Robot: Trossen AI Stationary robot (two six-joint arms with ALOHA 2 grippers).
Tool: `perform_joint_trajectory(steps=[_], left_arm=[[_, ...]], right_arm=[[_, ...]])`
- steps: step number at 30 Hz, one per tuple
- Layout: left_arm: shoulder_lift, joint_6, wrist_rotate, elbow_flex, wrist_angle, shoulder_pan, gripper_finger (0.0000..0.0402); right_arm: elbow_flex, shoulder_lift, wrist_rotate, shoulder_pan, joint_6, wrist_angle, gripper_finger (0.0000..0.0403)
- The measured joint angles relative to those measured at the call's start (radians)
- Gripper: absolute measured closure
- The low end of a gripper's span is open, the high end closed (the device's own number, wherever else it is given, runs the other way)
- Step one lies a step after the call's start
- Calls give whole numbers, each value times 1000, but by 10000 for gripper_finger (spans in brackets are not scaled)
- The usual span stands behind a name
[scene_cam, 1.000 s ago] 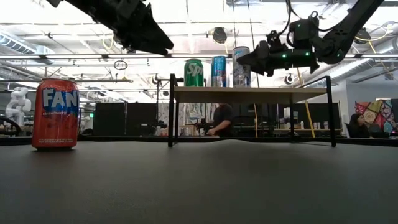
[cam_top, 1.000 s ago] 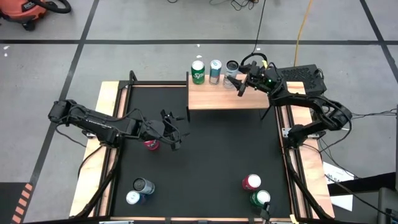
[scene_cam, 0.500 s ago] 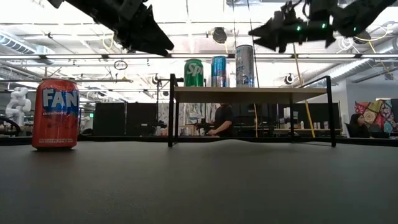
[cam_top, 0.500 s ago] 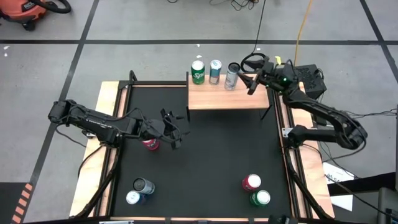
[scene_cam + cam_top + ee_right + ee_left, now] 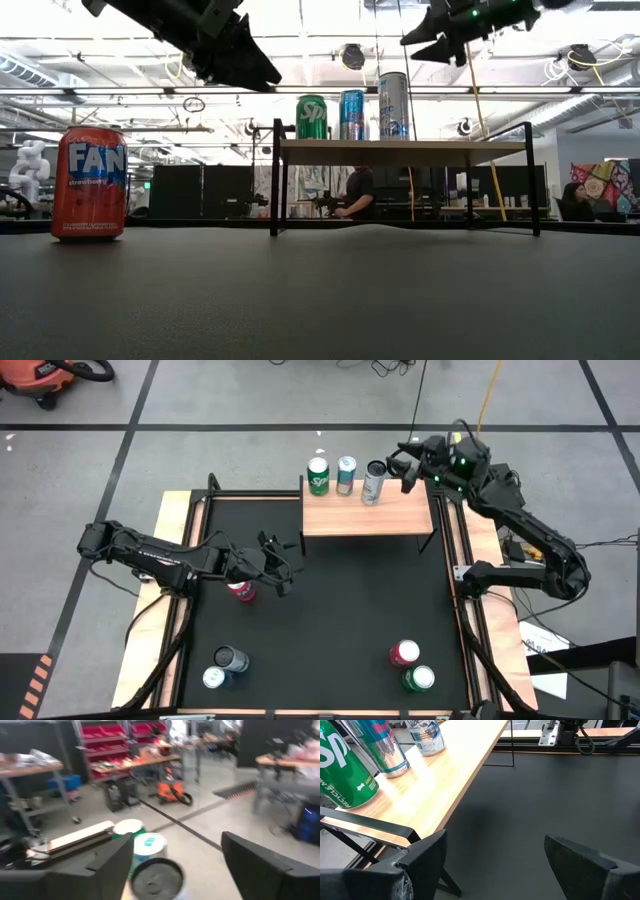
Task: Place canned beverage on shelf
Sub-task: Put the top white-blue on the shelf
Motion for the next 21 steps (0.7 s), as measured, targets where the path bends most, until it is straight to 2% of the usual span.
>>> perform_joint_trajectory(steps=[3,12,14,21], left_arm=[[0,-1,0,0,1,7,68],[0,-2,0,0,19,37,68],[0,-1,0,0,22,38,68],[0,74,9,0,114,55,68]], right_arm=[[115,37,43,0,4,-144,177],[458,238,39,0,-51,-584,378],[494,268,38,0,-63,-631,395],[531,313,38,26,-81,-706,401]])
